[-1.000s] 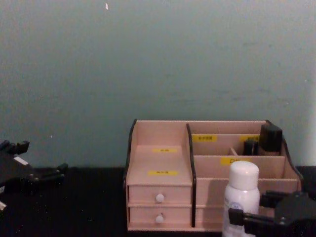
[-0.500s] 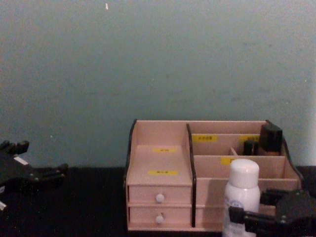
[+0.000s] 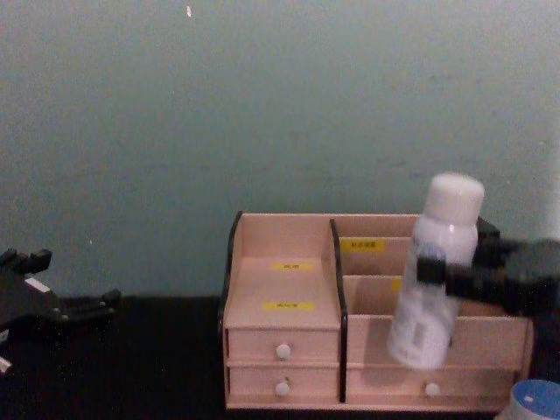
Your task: Pick up the facial cleanser and watermelon frost from the table and place them into the tiered storage box.
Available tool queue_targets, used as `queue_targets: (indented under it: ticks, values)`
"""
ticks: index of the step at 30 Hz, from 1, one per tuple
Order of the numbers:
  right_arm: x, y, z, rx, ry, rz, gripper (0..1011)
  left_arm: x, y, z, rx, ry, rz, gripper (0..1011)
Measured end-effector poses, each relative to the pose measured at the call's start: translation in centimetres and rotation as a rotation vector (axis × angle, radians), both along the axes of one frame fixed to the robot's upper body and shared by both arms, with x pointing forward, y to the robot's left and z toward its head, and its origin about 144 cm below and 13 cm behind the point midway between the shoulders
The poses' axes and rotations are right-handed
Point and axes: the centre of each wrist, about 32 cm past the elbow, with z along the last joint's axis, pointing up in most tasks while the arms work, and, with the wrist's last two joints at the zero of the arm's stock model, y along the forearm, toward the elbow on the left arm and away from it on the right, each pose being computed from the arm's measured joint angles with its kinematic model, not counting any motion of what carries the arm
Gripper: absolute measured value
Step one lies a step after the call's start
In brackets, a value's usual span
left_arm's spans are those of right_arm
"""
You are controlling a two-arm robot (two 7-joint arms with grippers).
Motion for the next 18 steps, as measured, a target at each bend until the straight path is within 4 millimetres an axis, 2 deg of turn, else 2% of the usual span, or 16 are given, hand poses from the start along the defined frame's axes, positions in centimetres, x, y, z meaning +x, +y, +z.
queue_targets:
  ticks: [4,9,18]
  values:
    - [0.7,0.1,0.7,0.02,-0.017,-0.014,591,0.0,0.0,0.0,0.0,0.0,0.0,1001]
    - [2.7,0.5,1.5,0.049,-0.058,-0.063,591,0.0,0.0,0.0,0.0,0.0,0.0,1001]
    - [5.3,1.5,1.9,0.053,-0.091,-0.118,591,0.0,0.0,0.0,0.0,0.0,0.0,1001]
